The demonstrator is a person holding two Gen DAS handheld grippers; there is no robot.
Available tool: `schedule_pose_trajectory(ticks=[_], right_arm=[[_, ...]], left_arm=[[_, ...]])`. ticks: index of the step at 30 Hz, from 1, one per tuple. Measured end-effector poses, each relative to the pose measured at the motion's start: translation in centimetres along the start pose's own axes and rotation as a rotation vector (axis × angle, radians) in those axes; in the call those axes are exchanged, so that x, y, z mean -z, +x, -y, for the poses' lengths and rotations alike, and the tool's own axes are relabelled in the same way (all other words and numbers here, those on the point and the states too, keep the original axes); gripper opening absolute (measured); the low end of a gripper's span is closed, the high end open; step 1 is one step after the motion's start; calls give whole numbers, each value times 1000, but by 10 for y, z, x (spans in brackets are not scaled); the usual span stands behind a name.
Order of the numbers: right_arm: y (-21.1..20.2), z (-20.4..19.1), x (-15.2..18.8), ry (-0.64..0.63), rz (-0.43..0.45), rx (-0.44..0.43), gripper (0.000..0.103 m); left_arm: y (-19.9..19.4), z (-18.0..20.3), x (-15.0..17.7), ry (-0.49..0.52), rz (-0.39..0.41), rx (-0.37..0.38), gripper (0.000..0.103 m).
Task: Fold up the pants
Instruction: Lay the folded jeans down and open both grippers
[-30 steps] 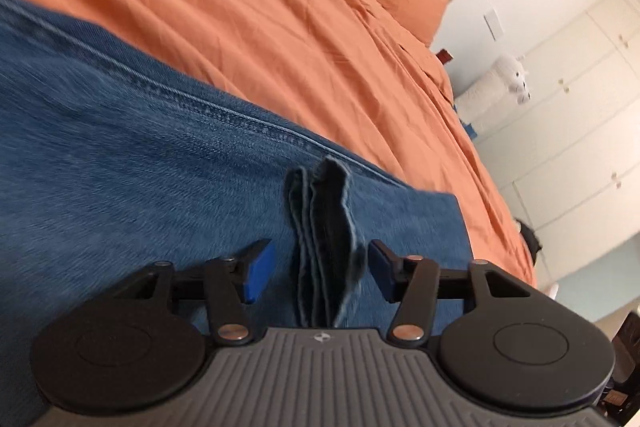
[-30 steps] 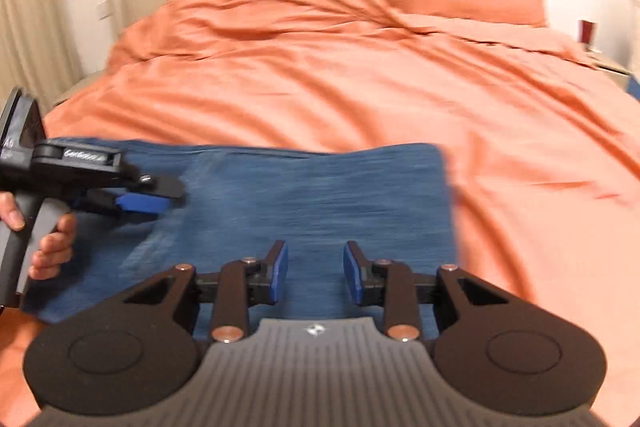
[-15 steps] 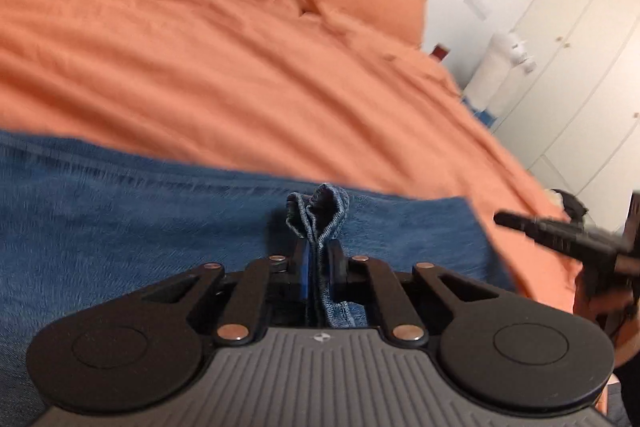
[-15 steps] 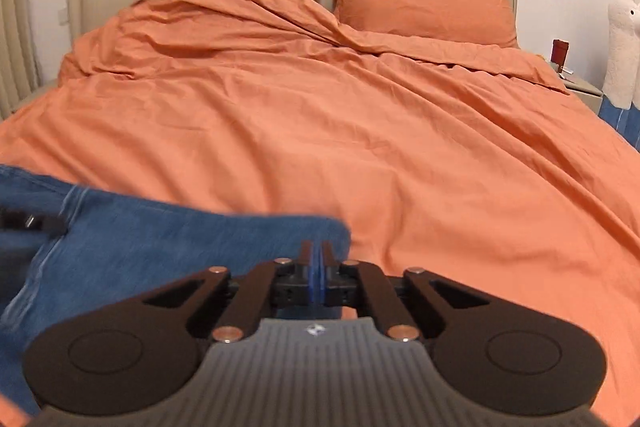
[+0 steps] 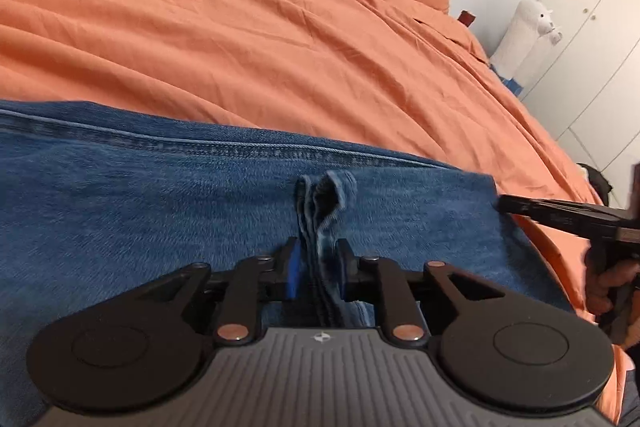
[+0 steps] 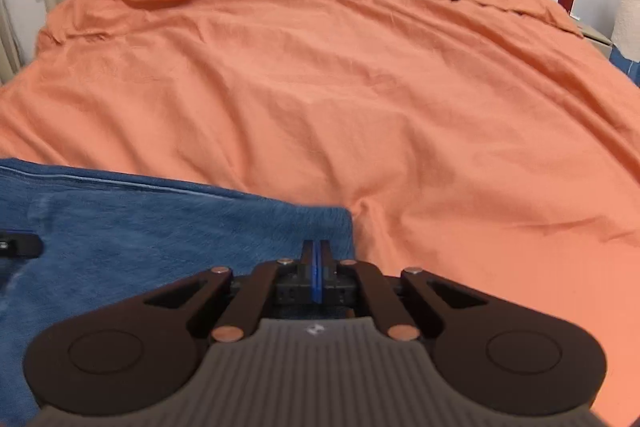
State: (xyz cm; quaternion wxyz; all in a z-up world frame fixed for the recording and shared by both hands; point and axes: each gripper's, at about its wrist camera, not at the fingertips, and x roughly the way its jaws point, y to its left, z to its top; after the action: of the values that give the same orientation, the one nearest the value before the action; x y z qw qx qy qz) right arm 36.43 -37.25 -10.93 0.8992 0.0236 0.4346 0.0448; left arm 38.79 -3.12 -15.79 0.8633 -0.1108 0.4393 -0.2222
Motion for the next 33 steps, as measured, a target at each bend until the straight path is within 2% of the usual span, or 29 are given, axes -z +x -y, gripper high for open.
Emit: schedule_pose_trajectory(ticks=[3,6,9,13,19,22,26,30,31,33], right_arm=[[-45,-3,15,6,14,-35,0],[-90,-8,43,0,36,-60,0],[-117,-13,76,-8,55,-81,0],[-116,-19,110,-5,42,-85,0],[-92,-10,133,40,0,-107,0],[-85,-8,139,46,9,-117,0],[-83,-13,141,50,22,-94,0],[-97,-17,135,40,44,-68,0],[-104,-18,134,34,66,-67,2],[-118,-27,133,1,98,-66,18]], left_arm=[[-27,20,13,51,30,-37,20],[-47,37,29,85,49,-33,20],[-47,55,42,134,35,-63,20],[-32,58,56,155,-25,-137,16],[-22,51,65,143,-51,-150,17],[-16,51,69,162,-46,-159,19],[-19,43,69,91,-28,-143,24],[-48,40,63,75,9,-130,32],[-58,39,61,83,26,-140,32],[-81,30,59,95,54,-169,32]])
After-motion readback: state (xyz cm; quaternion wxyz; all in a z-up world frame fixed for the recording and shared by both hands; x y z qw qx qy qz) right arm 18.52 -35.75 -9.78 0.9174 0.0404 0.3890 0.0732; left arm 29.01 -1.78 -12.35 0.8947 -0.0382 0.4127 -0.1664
